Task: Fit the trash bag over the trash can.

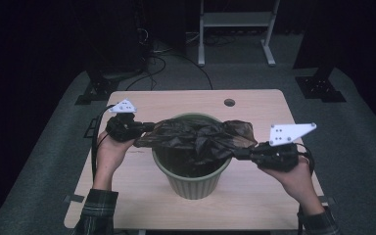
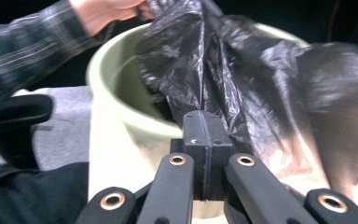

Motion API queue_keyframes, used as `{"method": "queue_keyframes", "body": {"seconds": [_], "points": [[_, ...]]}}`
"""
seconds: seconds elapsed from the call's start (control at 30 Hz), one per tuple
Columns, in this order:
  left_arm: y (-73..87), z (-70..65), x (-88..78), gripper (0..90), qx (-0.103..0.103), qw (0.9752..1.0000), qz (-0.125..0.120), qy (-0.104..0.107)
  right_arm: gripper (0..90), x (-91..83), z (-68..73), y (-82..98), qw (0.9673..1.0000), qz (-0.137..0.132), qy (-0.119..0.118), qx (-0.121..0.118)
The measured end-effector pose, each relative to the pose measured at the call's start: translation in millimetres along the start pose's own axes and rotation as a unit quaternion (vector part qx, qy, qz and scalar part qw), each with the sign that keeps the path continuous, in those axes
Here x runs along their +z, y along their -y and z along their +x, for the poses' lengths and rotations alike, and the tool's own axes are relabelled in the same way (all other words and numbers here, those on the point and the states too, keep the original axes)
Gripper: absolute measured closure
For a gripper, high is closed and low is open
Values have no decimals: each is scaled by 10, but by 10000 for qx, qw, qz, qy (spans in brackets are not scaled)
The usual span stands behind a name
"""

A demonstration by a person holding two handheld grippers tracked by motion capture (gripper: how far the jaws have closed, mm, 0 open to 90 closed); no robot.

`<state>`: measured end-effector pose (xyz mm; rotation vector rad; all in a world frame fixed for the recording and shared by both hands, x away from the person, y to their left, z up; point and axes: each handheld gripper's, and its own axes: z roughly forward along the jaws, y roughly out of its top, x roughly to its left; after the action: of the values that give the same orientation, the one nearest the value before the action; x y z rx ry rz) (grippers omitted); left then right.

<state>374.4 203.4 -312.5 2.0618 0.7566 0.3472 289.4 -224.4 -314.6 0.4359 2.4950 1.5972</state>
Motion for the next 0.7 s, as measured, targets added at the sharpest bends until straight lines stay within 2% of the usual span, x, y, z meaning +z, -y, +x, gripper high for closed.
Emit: {"method": "queue_keyframes", "body": {"seconds": [0.17,0.33,0.53,0.63,0.7], "points": [[35,-38,-46,899,40,10000,0,-34,900,6,238,157,9995,-1,-301,-64],[79,-12,-60,899,-17,10000,-3,-89,900,187,443,349,9975,301,-634,-47],[98,23,-52,899,-28,9998,73,-173,900,384,512,537,9943,596,-880,98],[114,41,-37,899,-38,9996,116,-248,900,564,586,637,9901,919,-1056,72],[121,51,-35,899,-49,9995,123,-282,900,635,597,681,9884,988,-1150,93]]}}
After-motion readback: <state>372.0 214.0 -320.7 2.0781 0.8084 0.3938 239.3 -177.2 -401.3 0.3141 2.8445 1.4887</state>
